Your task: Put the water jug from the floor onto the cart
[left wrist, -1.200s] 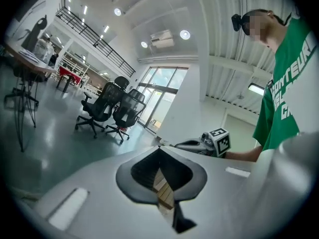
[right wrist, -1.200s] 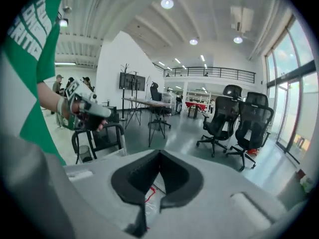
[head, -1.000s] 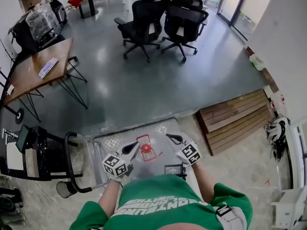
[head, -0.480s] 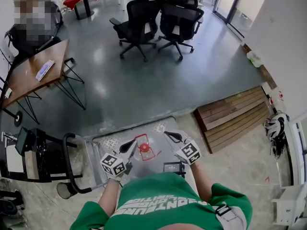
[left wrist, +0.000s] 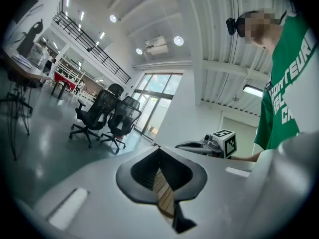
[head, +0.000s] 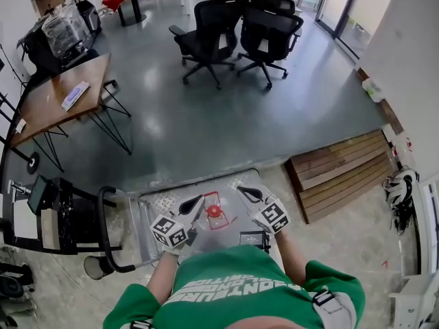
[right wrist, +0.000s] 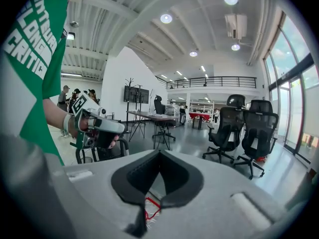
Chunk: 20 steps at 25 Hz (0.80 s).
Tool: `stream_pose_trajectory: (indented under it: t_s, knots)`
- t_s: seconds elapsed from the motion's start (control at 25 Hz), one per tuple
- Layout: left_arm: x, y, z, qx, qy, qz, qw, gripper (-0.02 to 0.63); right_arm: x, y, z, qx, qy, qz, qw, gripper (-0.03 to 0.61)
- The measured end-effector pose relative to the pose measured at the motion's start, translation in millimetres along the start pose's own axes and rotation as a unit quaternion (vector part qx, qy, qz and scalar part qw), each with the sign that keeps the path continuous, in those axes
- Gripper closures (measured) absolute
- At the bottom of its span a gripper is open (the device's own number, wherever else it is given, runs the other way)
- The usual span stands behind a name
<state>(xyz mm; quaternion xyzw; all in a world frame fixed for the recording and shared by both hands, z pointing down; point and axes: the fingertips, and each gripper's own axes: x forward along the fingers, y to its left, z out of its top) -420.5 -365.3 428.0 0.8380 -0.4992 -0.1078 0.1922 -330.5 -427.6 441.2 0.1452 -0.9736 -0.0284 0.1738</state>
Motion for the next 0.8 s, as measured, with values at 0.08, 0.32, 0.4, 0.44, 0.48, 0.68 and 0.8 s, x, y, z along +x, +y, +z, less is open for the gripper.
stream_pose_trajectory:
  t_s: [0.08,0.32,0.4,0.44,0.48,0.68,0.8]
  knots:
    - [-1,0,3,-0.001,-0.007,0.003,1.0000,0.598,4,1,-1,0.001,0.006,0.007,1.000,0.584]
    - [-17,6,1,-0.004,-0.018,0.019,0.9996,0.598,14,8,4,-0.020,0.004,0.019,1.000,0.584]
    - [-22,10,6,0.003,-0.021,0.023,0.9995,0.598,17,7,9,-0.024,-0.001,0.021,0.999,0.584]
    - [-25,10,8,0.004,-0.022,0.026,0.9994,0.598,17,8,10,-0.021,0.000,0.021,1.000,0.584]
    - [-28,10,10,0.004,-0.024,0.028,0.9993,0.598,17,8,11,-0.018,0.002,0.020,1.000,0.584]
    - [-26,33,32,0.018,-0.053,0.040,0.9977,0.598,36,-16,31,-0.040,-0.008,0.010,0.999,0.584]
    - [-18,48,43,0.028,-0.069,0.044,0.9963,0.598,49,-31,37,-0.058,-0.022,0.014,0.998,0.584]
